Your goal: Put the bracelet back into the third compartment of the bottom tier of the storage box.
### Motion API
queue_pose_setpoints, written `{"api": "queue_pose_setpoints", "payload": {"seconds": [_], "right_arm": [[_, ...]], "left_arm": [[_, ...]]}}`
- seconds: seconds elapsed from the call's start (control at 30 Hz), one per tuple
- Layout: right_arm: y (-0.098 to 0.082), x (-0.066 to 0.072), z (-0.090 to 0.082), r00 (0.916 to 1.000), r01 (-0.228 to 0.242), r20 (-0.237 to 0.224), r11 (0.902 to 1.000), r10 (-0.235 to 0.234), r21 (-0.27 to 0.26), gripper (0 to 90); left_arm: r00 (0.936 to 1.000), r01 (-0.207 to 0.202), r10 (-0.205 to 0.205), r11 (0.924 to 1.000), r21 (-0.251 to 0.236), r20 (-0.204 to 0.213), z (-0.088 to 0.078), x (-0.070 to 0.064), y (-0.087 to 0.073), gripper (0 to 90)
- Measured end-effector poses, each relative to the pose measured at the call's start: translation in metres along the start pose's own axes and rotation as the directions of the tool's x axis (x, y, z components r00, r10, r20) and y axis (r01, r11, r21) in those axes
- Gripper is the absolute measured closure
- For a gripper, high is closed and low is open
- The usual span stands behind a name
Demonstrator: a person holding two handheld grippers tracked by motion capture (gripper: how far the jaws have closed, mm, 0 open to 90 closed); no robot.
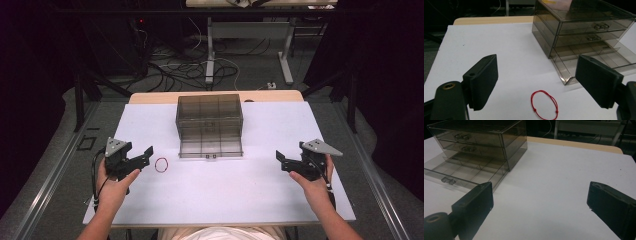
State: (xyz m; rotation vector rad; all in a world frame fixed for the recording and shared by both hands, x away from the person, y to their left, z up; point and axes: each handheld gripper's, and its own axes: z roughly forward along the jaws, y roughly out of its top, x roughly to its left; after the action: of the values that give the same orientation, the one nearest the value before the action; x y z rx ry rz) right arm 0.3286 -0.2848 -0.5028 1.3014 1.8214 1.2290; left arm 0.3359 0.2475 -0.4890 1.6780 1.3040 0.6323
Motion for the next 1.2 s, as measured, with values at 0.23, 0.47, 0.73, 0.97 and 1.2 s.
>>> {"api": "queue_pose_setpoints", "payload": {"seconds": [0.23,0.47,0.73,0.97,1.2], "right_arm": [[0.000,-0.001,0.001,1.0000,0.001,-0.007,1.0000,-0.001,0.003,8.0],[-0.001,-0.002,0.001,0.9999,0.000,-0.011,1.0000,0.000,0.004,9.4],[-0.001,-0.002,0.001,1.0000,-0.002,-0.009,0.9998,0.002,0.019,11.3],[-0.002,-0.003,0.002,0.9999,-0.005,-0.012,0.9999,0.005,0.012,12.2],[-0.002,-0.003,0.003,0.9999,-0.007,-0.013,0.9999,0.007,0.015,12.8]], "left_arm": [[0.9997,0.025,-0.026,0.9982,0.054,0.002,0.010,0.001,0.003,21.9],[0.9995,0.031,-0.031,0.9945,0.100,0.001,0.020,0.000,0.004,22.7],[0.9997,0.025,-0.026,0.9896,0.141,0.003,0.029,-0.002,0.005,23.8],[0.9993,0.036,-0.037,0.9841,0.174,0.004,0.038,-0.005,0.004,28.9],[0.9993,0.035,-0.037,0.9807,0.192,0.005,0.047,-0.007,0.005,32.3]]}}
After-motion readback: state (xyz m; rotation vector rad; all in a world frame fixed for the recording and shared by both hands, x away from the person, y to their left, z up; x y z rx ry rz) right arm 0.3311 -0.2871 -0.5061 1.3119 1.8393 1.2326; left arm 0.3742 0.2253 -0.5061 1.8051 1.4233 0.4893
